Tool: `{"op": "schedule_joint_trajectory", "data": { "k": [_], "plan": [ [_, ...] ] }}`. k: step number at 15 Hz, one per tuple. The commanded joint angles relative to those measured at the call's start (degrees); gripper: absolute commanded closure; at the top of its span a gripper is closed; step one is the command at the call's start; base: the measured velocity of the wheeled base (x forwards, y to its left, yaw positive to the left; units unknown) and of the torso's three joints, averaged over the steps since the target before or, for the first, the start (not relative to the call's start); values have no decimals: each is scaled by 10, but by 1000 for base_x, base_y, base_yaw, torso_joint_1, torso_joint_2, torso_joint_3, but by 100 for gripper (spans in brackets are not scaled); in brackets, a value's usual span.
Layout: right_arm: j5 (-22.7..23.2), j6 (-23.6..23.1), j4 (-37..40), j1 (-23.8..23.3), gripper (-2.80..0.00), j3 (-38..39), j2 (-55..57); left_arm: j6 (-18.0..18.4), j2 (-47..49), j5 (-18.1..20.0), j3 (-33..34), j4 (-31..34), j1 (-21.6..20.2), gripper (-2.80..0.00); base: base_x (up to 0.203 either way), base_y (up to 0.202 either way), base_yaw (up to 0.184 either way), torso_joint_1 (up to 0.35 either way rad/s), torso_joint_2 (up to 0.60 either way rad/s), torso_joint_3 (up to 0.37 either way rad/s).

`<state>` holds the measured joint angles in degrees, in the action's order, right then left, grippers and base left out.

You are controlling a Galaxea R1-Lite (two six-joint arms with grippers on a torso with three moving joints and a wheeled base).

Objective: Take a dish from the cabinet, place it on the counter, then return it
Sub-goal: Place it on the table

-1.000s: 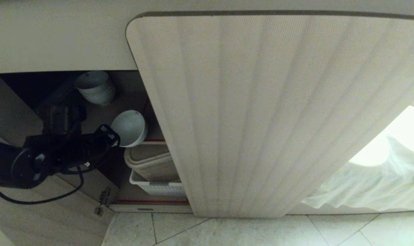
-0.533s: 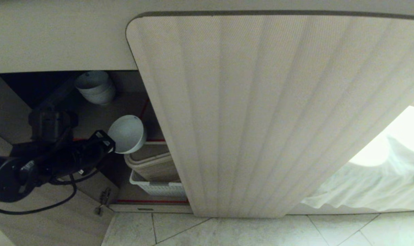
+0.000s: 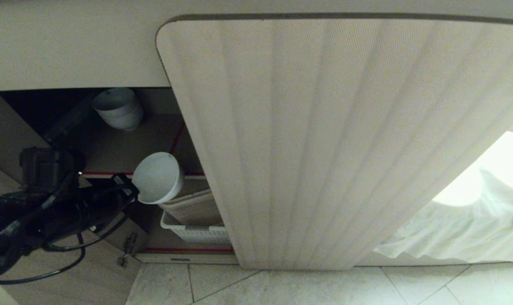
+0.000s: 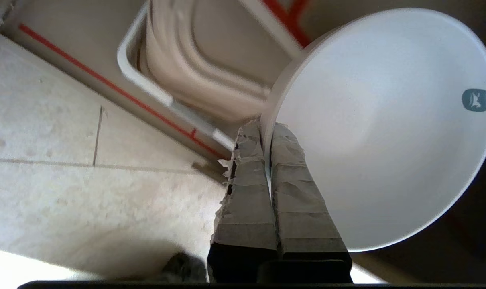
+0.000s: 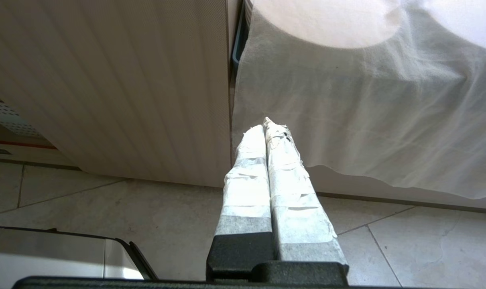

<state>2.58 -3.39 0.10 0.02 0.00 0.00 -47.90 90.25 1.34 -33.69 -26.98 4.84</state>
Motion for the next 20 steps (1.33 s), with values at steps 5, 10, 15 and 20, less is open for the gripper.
{"op": "schedule_joint_trajectory", "data": {
  "k": [5,10,15,20],
  "plan": [
    [1,0,0,0,0,0,0,11,-73,0,70,1,27,0,0,0,0,0,0,0],
    [1,0,0,0,0,0,0,76,-139,0,157,3,38,0,0,0,0,0,0,0],
    [1,0,0,0,0,0,0,81,-233,0,171,115,71,0,0,0,0,0,0,0],
    [1,0,0,0,0,0,0,230,-335,-4,198,207,83,0,0,0,0,0,0,0]
  ]
}}
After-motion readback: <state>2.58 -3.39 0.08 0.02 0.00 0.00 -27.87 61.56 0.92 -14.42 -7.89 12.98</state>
